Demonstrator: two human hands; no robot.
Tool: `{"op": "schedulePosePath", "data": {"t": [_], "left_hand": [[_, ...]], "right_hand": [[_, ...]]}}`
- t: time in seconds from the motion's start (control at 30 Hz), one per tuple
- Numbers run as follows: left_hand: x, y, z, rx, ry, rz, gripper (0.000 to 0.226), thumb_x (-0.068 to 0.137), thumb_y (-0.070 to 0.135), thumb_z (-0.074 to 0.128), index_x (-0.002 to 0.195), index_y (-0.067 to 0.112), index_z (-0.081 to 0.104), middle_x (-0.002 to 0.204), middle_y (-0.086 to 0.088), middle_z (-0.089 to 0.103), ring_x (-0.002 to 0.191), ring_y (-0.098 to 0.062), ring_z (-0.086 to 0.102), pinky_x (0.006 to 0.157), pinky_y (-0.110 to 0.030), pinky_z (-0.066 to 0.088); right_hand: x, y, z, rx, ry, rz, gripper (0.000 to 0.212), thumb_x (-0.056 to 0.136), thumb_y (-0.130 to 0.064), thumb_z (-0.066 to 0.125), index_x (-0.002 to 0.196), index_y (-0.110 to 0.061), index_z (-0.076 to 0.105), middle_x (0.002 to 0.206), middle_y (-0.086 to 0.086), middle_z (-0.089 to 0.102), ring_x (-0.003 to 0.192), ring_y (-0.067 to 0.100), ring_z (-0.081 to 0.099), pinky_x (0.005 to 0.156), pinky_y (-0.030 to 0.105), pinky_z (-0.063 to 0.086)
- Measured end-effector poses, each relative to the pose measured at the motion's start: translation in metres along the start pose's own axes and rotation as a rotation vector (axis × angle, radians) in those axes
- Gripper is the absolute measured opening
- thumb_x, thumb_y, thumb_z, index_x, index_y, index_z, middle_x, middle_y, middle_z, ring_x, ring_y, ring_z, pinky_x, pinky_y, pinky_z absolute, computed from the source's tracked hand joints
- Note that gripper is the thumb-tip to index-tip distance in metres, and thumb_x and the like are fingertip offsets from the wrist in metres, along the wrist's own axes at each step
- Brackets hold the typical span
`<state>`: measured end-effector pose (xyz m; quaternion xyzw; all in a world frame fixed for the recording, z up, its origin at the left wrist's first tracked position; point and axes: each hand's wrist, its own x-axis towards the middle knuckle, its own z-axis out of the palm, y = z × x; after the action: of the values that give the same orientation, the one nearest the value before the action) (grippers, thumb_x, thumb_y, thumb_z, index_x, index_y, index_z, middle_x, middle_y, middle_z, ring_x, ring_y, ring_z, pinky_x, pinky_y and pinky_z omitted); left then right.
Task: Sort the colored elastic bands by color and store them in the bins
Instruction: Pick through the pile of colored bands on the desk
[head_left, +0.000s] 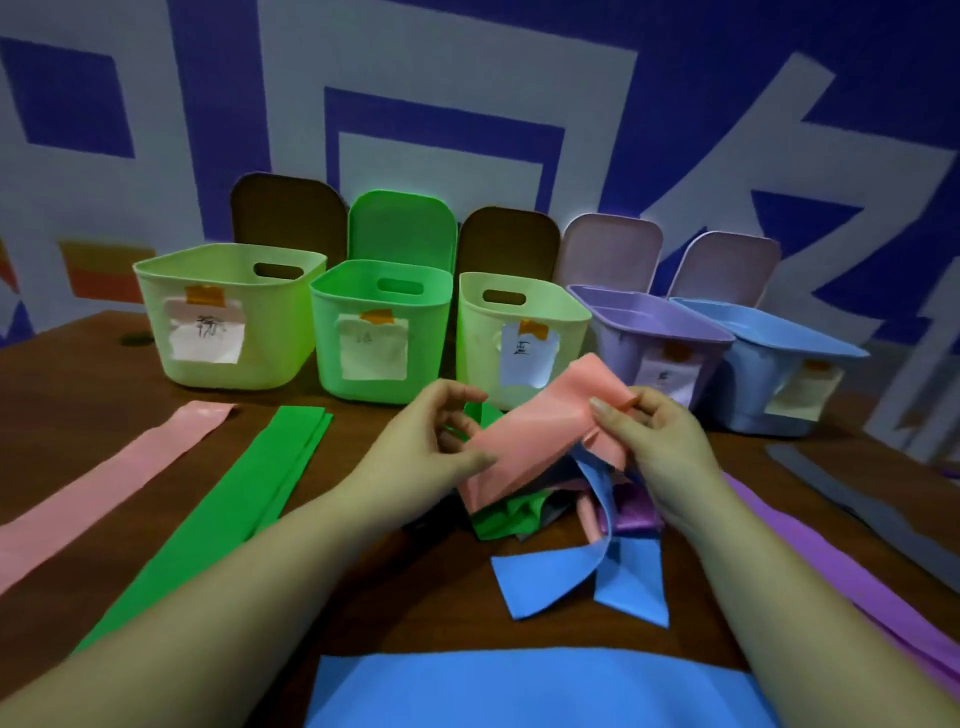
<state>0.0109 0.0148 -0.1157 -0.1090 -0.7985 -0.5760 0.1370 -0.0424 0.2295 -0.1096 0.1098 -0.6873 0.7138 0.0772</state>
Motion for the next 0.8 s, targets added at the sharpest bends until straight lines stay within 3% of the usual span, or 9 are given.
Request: {"op": "schedulePosePath", "data": {"t": [0.1, 0.23, 0.33, 0.43, 0.5, 0.57, 0.6, 0.7, 0.8], "left_hand": [[0.000, -0.006, -0.004, 0.152, -0.073, 0.055, 0.054, 0.073, 0.003, 0.076, 0.105, 0.037, 0.049, 0.093, 0.002, 0.061, 0.072, -0.008, 0.056, 0.078, -0.032, 0.052], [0.002, -0.011, -0.007, 0.344, -0.102, 0.094, 0.052, 0.074, 0.015, 0.077, 0.115, 0.036, 0.052, 0.094, 0.012, 0.060, 0.071, -0.004, 0.056, 0.072, -0.020, 0.049], [-0.003, -0.013, -0.003, 0.438, -0.105, 0.109, 0.047, 0.076, 0.032, 0.075, 0.118, 0.038, 0.054, 0.095, 0.016, 0.059, 0.077, 0.001, 0.055, 0.071, -0.016, 0.046], [-0.004, -0.010, -0.002, 0.374, -0.060, 0.104, 0.021, 0.078, 0.037, 0.071, 0.097, 0.029, 0.067, 0.091, 0.009, 0.067, 0.081, -0.003, 0.060, 0.073, -0.024, 0.051], [-0.008, -0.003, -0.003, 0.088, -0.062, 0.076, 0.014, 0.075, 0.035, 0.072, 0.077, 0.022, 0.068, 0.074, 0.005, 0.067, 0.065, -0.003, 0.059, 0.060, -0.025, 0.049], [-0.010, 0.005, -0.004, -0.203, -0.090, 0.104, 0.014, 0.071, 0.028, 0.066, 0.071, 0.014, 0.063, 0.061, 0.007, 0.063, 0.058, -0.001, 0.056, 0.057, -0.017, 0.046], [-0.011, 0.007, -0.004, -0.283, -0.100, 0.133, 0.013, 0.072, 0.024, 0.062, 0.071, 0.011, 0.060, 0.060, 0.009, 0.062, 0.058, 0.000, 0.055, 0.059, -0.013, 0.045], [-0.011, 0.011, 0.000, -0.344, -0.148, 0.157, 0.010, 0.078, 0.021, 0.066, 0.073, 0.015, 0.061, 0.061, 0.011, 0.060, 0.060, -0.002, 0.053, 0.060, -0.012, 0.043], [-0.013, 0.010, 0.003, -0.337, -0.208, 0.126, 0.014, 0.079, 0.026, 0.059, 0.068, 0.025, 0.068, 0.064, 0.011, 0.059, 0.059, -0.002, 0.051, 0.057, -0.014, 0.042]], "right_hand": [[-0.007, 0.006, -0.008, -0.017, 0.002, -0.062, 0.015, 0.078, -0.008, 0.068, 0.090, -0.013, 0.061, 0.075, -0.003, 0.071, 0.070, 0.011, 0.065, 0.067, 0.025, 0.054], [-0.005, 0.005, -0.011, 0.015, -0.045, -0.044, 0.025, 0.081, -0.002, 0.064, 0.101, -0.017, 0.060, 0.089, 0.001, 0.071, 0.075, 0.009, 0.068, 0.065, 0.021, 0.056], [-0.006, 0.008, -0.012, 0.052, -0.114, -0.025, 0.038, 0.066, -0.011, 0.072, 0.103, -0.020, 0.063, 0.090, 0.000, 0.073, 0.078, 0.010, 0.068, 0.065, 0.021, 0.056], [-0.007, 0.006, -0.013, 0.092, -0.182, -0.005, 0.030, 0.063, -0.017, 0.071, 0.092, -0.013, 0.063, 0.066, -0.002, 0.069, 0.055, 0.007, 0.063, 0.048, 0.018, 0.049], [-0.009, 0.006, -0.013, 0.123, -0.199, 0.020, 0.031, 0.060, -0.030, 0.077, 0.081, -0.013, 0.062, 0.055, 0.000, 0.059, 0.043, 0.010, 0.051, 0.039, 0.018, 0.039], [-0.010, 0.005, -0.016, 0.074, -0.158, -0.031, 0.057, 0.042, -0.053, 0.084, 0.084, -0.020, 0.063, 0.073, -0.001, 0.061, 0.062, 0.010, 0.056, 0.054, 0.021, 0.043], [-0.011, 0.004, -0.017, -0.024, -0.106, -0.105, 0.062, 0.043, -0.057, 0.081, 0.091, -0.024, 0.061, 0.086, -0.007, 0.060, 0.076, 0.006, 0.057, 0.063, 0.016, 0.044], [-0.020, -0.006, -0.012, -0.285, -0.005, -0.328, 0.049, 0.073, -0.044, 0.055, 0.120, -0.030, 0.048, 0.112, -0.025, 0.047, 0.099, -0.021, 0.047, 0.077, 0.000, 0.037], [-0.033, -0.012, 0.007, -0.317, -0.221, -0.327, 0.038, 0.081, -0.036, 0.044, 0.116, -0.029, 0.054, 0.119, -0.022, 0.053, 0.103, -0.023, 0.047, 0.083, -0.001, 0.035]]}}
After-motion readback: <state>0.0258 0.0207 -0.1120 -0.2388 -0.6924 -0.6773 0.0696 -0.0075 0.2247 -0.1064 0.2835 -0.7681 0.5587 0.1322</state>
